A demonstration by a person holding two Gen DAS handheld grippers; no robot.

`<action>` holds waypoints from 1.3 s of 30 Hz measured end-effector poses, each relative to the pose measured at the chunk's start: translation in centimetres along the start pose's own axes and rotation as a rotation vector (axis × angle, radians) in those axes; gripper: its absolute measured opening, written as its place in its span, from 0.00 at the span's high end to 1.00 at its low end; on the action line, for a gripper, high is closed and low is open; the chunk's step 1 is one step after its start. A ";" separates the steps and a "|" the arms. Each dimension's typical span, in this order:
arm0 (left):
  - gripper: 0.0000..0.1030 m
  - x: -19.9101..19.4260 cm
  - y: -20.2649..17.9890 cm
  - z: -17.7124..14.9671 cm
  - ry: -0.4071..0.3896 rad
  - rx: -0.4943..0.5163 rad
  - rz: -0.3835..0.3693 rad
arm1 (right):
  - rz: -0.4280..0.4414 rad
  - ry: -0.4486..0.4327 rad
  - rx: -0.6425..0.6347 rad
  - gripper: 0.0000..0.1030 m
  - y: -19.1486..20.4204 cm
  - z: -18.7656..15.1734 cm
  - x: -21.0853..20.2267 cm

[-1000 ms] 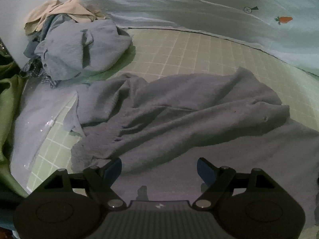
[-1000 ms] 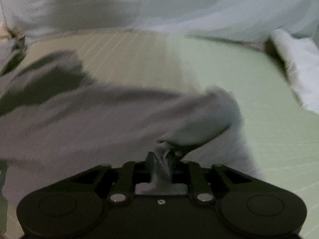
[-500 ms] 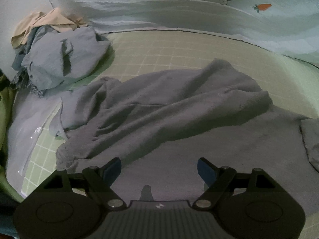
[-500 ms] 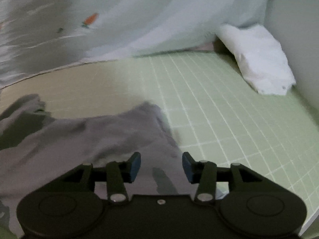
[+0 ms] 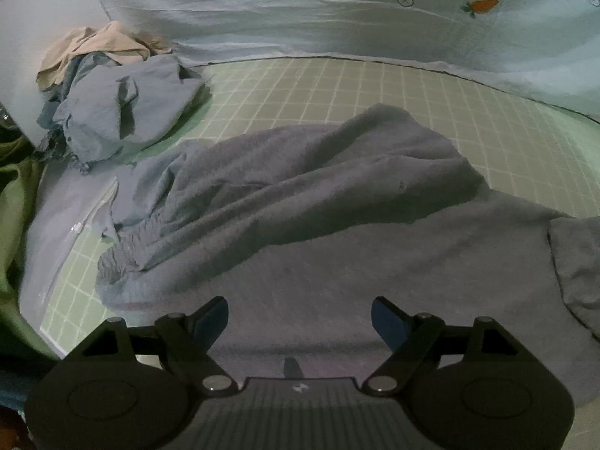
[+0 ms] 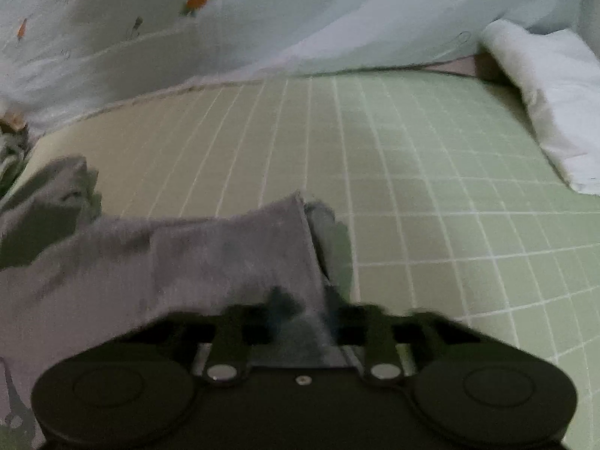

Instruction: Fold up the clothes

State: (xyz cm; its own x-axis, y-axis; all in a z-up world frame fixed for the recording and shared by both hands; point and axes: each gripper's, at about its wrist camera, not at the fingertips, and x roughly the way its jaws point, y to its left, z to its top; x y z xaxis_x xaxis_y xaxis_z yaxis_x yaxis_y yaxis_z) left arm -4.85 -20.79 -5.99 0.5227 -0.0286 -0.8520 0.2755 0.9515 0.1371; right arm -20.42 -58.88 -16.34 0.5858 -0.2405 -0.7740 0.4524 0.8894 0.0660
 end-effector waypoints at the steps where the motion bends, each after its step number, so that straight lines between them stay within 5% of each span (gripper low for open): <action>1: 0.18 -0.1 -0.2 -0.1 0.002 -0.007 0.003 | -0.003 -0.005 -0.015 0.96 -0.1 -0.2 -0.2; 7: 0.18 -0.3 -1.3 -0.7 0.012 -0.049 0.016 | -0.028 -0.113 -0.029 0.97 -3.6 0.5 -4.6; 11: 0.18 -0.3 -1.6 -0.9 0.022 -0.074 0.019 | -0.122 -0.198 0.052 0.97 -9.4 2.2 -7.4; 15: 0.18 -0.2 -2.0 -1.1 0.029 -0.085 0.019 | -0.359 -0.242 0.143 0.96 -15.9 3.5 -8.1; 18: 0.18 -0.3 -2.3 -1.2 0.032 -0.084 0.022 | -0.461 -0.231 0.197 0.77 -18.7 3.0 -8.3; 20: 0.18 -0.4 -2.3 -1.3 0.032 -0.082 0.024 | -0.442 -0.203 0.246 0.57 -18.5 1.4 -8.0; 25: 0.18 -0.5 -2.9 -1.5 0.037 -0.061 0.026 | -0.395 -0.133 0.366 0.44 -18.0 -2.6 -7.4; 29: 0.18 -1.0 -3.5 -1.6 0.031 -0.025 0.022 | -0.359 -0.084 0.442 0.43 -17.3 -5.3 -6.7; 34: 0.18 -1.4 -4.1 -1.8 0.025 0.014 0.016 | -0.338 -0.037 0.390 0.54 -15.3 -5.4 -4.7; 36: 0.18 -1.5 -4.2 -1.9 0.024 0.018 0.014 | -0.334 -0.013 0.372 0.69 -14.9 -5.1 -3.9; 37: 0.18 -1.6 -4.2 -2.0 0.023 0.019 0.012 | -0.347 -0.015 0.350 0.88 -14.7 -4.8 -3.8; 39: 0.18 -1.6 -4.2 -2.0 0.022 0.014 0.010 | -0.332 -0.034 0.335 0.96 -15.0 -4.2 -4.3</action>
State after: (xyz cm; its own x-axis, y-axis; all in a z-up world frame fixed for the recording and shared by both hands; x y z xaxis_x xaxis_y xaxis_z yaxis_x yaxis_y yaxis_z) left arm -8.48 -24.13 -6.23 0.5074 -0.0117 -0.8616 0.2817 0.9472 0.1530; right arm -32.51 -69.55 -16.62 0.3919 -0.5082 -0.7669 0.8077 0.5891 0.0223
